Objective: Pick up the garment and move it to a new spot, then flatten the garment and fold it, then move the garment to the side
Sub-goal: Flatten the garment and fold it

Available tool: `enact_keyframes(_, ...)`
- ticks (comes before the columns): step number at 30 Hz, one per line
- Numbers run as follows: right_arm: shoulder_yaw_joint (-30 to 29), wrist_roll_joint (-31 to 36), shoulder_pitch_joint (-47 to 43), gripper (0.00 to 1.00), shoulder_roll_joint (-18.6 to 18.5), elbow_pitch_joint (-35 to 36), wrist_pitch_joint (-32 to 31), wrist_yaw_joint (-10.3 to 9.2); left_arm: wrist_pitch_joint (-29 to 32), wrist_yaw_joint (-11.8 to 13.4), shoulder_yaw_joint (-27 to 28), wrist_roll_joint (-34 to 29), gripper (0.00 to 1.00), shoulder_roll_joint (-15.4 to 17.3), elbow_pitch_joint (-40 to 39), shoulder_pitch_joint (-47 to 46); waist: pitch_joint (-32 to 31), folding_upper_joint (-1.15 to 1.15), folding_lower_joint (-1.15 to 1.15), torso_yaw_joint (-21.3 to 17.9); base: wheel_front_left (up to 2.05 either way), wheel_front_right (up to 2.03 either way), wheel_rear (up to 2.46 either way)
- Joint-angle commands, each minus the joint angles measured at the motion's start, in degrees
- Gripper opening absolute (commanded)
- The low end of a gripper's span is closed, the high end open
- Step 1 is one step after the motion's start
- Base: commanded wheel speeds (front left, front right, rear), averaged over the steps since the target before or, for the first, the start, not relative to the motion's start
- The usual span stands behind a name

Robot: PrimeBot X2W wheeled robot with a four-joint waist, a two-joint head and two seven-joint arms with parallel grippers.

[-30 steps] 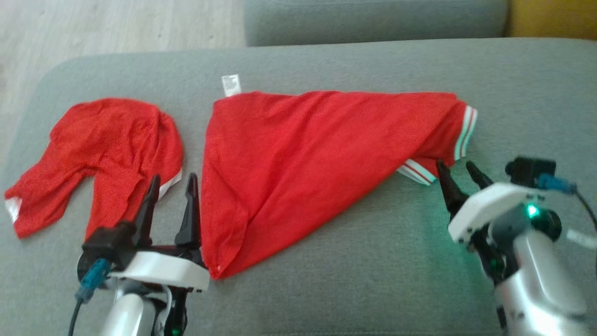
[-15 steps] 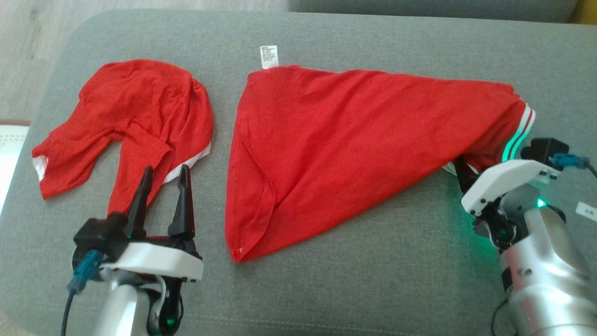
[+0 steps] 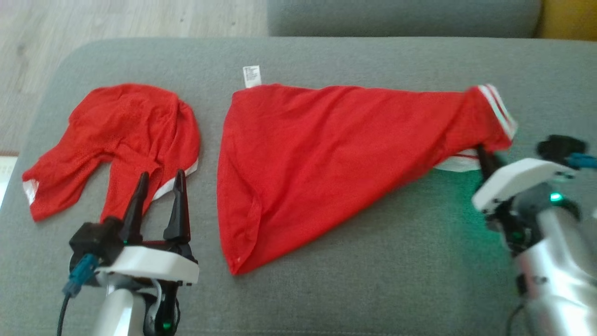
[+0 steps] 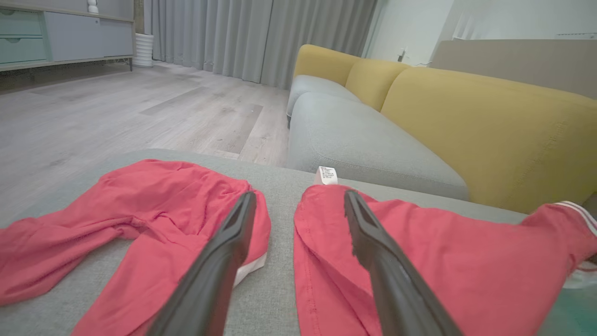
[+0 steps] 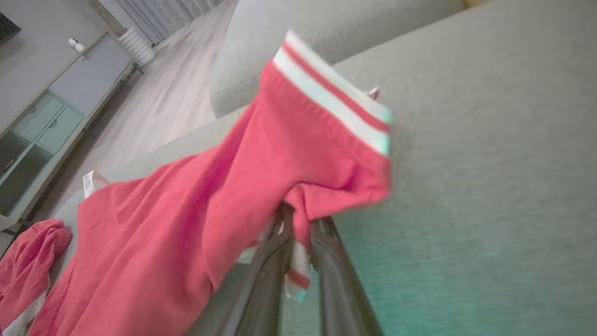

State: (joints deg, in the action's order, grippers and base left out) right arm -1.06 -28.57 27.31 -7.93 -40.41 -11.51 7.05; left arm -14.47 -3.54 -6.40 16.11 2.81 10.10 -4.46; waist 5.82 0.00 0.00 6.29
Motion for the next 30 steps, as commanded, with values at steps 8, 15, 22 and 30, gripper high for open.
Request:
enact_keyframes(8, 4.2, 2.6, 1.7, 0.0, -1.9, 15.0, -1.1, 0.44, -0.5, -0.5, 0.7, 0.3, 1.0, 0.1, -1.2, -0.2, -0.9, 0.0, 0.0, 0.7, 0.0, 0.0, 0.0)
enact_keyframes(15, 15.5, 2.5, 4.8, 0.0, 3.4, 15.1, -3.6, 0.44, -0.5, 0.0, -0.3, 2.1, 1.0, 0.1, -0.6, -0.8, 0.3, 0.0, 0.0, 3.7, 0.0, 0.0, 0.0)
enact_keyframes(22, 28.2, -4.2, 6.0, 1.0, 5.0, 5.0, 1.8, 0.44, -0.5, 0.1, -0.2, 3.3, 1.0, 0.1, 0.2, -1.6, 0.7, 0.0, 0.0, 5.2, 0.0, 0.0, 0.0)
enact_keyframes(30, 34.0, -6.9, 6.7, 1.0, 1.0, 11.4, 13.9, 0.44, -0.5, 0.6, 1.2, 3.7, 1.0, 0.1, -0.5, -0.3, -0.6, 0.0, 0.0, 1.7, 0.0, 0.0, 0.0)
